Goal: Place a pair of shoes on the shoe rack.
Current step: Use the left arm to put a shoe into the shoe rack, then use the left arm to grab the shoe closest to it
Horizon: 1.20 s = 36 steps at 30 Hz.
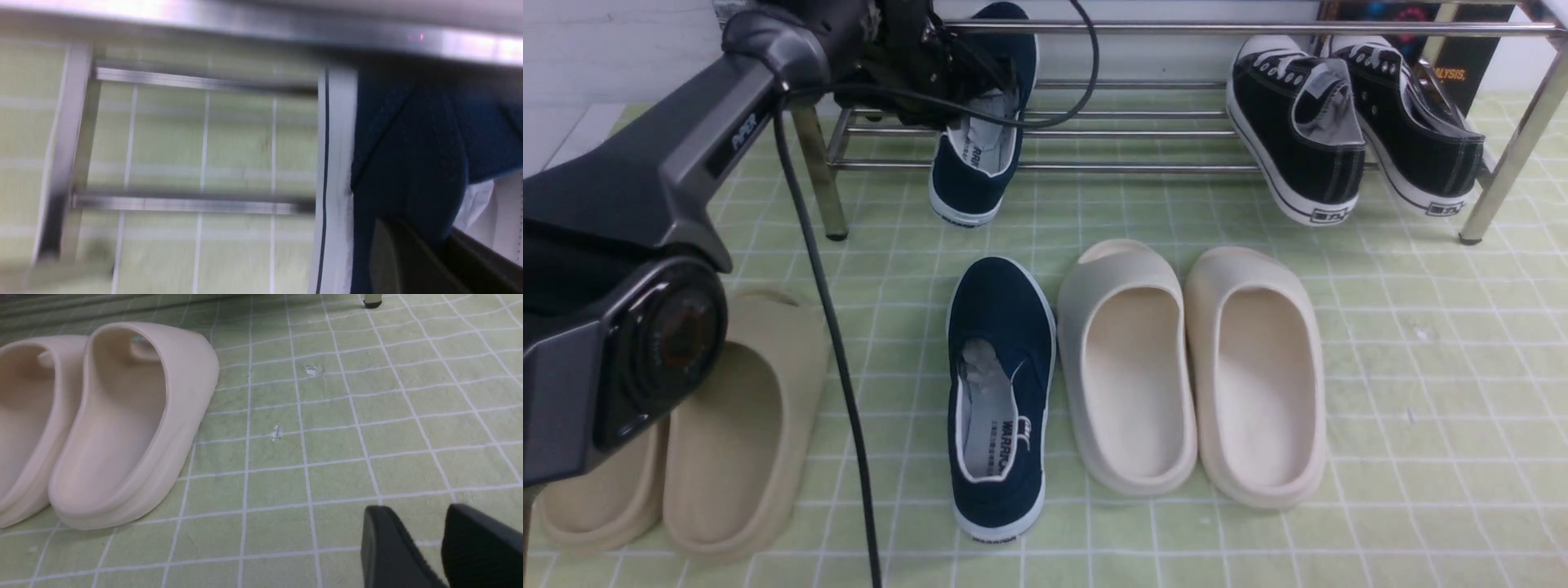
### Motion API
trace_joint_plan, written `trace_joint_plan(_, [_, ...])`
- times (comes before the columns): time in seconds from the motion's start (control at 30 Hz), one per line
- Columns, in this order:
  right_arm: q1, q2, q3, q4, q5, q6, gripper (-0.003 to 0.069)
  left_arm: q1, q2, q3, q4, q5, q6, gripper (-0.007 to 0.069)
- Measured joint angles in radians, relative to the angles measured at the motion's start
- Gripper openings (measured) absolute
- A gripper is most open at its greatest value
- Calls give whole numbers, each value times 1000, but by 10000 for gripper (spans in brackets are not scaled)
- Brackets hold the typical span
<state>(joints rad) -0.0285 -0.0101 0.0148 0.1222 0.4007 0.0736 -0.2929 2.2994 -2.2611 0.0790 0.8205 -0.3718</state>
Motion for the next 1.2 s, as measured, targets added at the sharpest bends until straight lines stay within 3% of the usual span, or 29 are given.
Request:
trace_joint_plan(0.2, [0,0,0,0,0,0,239,0,16,-2,8,-85,1,20])
trace_joint_plan(0.27, [0,0,0,0,0,0,239,0,16,-2,8,-95,1,56])
trace_joint_plan(0.33, [0,0,0,0,0,0,239,0,16,-2,8,-104,1,115])
trace_joint_plan(0.43, [0,0,0,0,0,0,239,0,15,-7,14,-121,1,261])
trace_joint_plan(0.5, [0,0,0,0,0,0,239,1,15,-10,15,-121,1,297])
trace_joint_plan(0.53, [0,0,0,0,0,0,239,1,14,-12,15,-111,1,363])
trace_joint_plan(0.6, [0,0,0,0,0,0,239,1,4,-13,14,-71,0,410])
trace_joint_plan(0.8, [0,0,0,0,0,0,239,-1,-80,-13,2,130,4,430])
trace_joint_plan(0.93, [0,0,0,0,0,0,239,-1,-232,-15,16,374,93,430])
trace_joint_plan(1.2, [0,0,0,0,0,0,239,-1,-483,164,-35,429,125,430])
